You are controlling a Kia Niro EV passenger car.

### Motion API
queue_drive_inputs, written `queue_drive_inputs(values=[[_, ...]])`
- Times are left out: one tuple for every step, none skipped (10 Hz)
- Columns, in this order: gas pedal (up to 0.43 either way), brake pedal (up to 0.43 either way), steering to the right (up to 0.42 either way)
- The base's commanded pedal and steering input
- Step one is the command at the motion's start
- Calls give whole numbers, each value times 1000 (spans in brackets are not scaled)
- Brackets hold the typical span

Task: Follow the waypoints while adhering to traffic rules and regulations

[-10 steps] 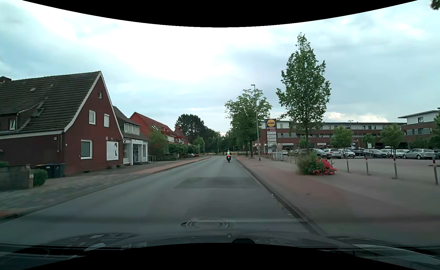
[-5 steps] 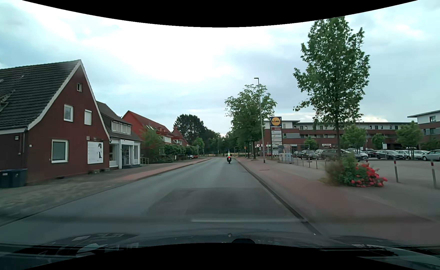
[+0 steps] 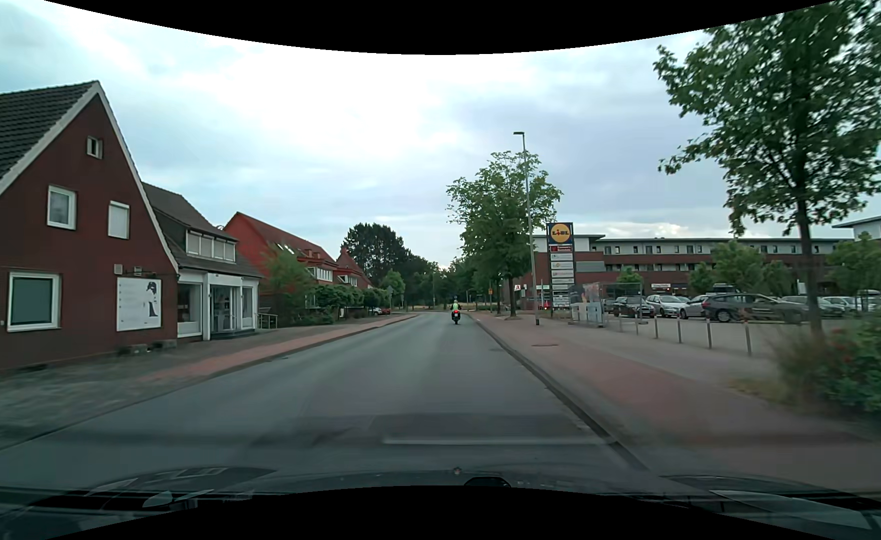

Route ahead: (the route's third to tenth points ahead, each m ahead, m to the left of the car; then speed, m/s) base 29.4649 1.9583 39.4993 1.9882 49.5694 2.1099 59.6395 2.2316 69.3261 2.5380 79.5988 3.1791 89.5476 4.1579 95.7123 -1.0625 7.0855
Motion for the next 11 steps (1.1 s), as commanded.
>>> queue_drive_inputs(values=[[150,0,4],[150,0,4],[150,0,4],[150,0,4],[150,0,4],[150,0,4],[150,0,4],[150,0,4],[150,0,3],[150,0,3],[150,0,3]])
